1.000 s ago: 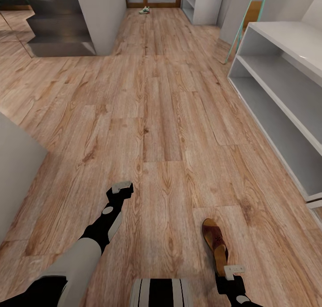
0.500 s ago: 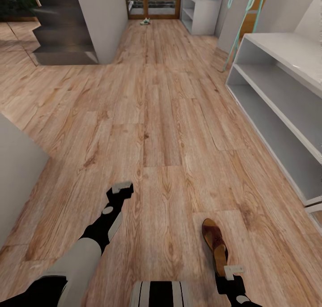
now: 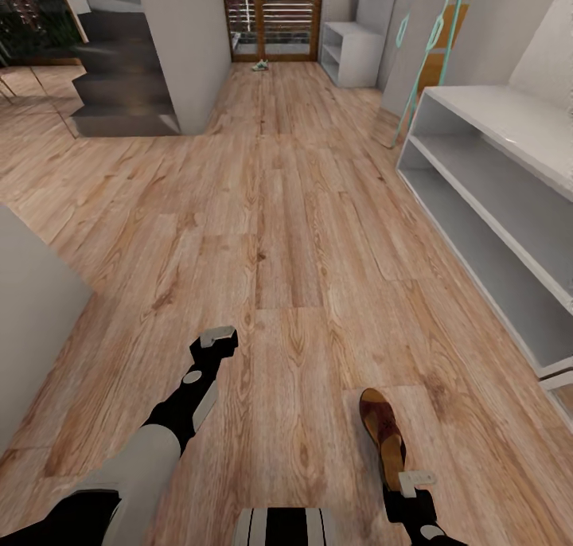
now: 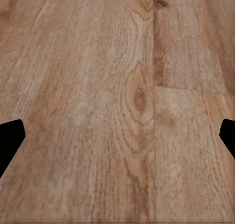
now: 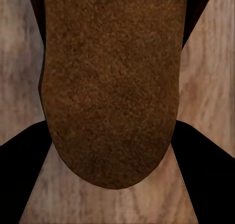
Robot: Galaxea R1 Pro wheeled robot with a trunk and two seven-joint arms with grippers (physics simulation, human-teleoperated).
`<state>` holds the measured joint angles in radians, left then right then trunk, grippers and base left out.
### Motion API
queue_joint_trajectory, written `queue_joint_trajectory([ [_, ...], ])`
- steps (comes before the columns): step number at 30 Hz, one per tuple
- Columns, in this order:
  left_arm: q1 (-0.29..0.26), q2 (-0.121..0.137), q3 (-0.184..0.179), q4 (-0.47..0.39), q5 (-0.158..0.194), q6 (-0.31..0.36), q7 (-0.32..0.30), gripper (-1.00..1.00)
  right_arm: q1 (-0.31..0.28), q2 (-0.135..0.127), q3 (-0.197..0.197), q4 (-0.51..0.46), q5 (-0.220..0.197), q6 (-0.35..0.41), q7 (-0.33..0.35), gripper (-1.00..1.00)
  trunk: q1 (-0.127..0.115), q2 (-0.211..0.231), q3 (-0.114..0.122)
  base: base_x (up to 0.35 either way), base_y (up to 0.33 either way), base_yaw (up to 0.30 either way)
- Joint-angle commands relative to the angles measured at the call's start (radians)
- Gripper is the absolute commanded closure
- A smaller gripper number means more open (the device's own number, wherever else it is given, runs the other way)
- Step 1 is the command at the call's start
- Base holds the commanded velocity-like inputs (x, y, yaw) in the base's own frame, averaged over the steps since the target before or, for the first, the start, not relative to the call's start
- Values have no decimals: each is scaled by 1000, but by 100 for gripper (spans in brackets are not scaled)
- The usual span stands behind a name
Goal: Pick up the two gym shoes and the two sandals from the corridor floor and place them onto the hallstand (shoe rack) in the corridor, making sure they are on the rack and not on the floor. Arrange them so the two gym shoes are next to each other and the two sandals are next to each other.
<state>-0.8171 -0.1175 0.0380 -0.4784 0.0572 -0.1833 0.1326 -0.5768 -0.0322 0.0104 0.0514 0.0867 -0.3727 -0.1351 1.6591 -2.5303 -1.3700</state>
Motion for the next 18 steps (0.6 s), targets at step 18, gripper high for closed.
queue_joint_trajectory([
  [18, -1, 0, 6, 126, 7, -2, 1, -100, -1, 3, 3, -138, 8, -10, -6, 100, -8, 4, 69, 0, 0, 0],
])
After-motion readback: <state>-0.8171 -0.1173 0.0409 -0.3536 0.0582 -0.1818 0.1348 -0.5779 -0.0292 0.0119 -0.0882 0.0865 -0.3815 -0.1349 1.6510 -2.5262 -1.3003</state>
